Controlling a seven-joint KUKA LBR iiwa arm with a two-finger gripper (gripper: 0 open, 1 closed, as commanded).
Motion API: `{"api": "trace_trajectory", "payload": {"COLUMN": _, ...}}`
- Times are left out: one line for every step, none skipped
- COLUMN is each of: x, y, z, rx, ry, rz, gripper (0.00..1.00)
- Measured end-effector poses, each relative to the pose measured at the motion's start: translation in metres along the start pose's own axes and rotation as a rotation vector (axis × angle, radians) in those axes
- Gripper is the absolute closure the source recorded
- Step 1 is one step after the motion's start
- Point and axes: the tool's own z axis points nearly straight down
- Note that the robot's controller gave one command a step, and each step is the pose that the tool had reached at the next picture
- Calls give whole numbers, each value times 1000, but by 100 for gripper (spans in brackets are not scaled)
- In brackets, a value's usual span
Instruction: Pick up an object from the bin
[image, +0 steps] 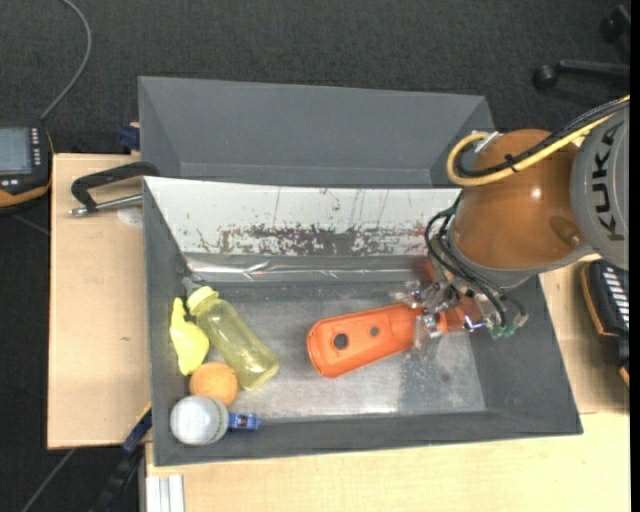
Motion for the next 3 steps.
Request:
{"api": "trace_trajectory", "payload": {"x": -18, "y": -10, "z": 44, "rx": 0, "ry": -3, "rz": -9, "gripper": 100}}
{"api": "trace_trajectory", "payload": {"x": -16, "y": -11, "z": 20, "rx": -5, "ry": 11, "rz": -24, "gripper": 100}}
{"api": "trace_trajectory", "payload": {"x": -47, "y": -21, "z": 40, "rx": 2, "ry": -13, "rz": 21, "gripper": 100}}
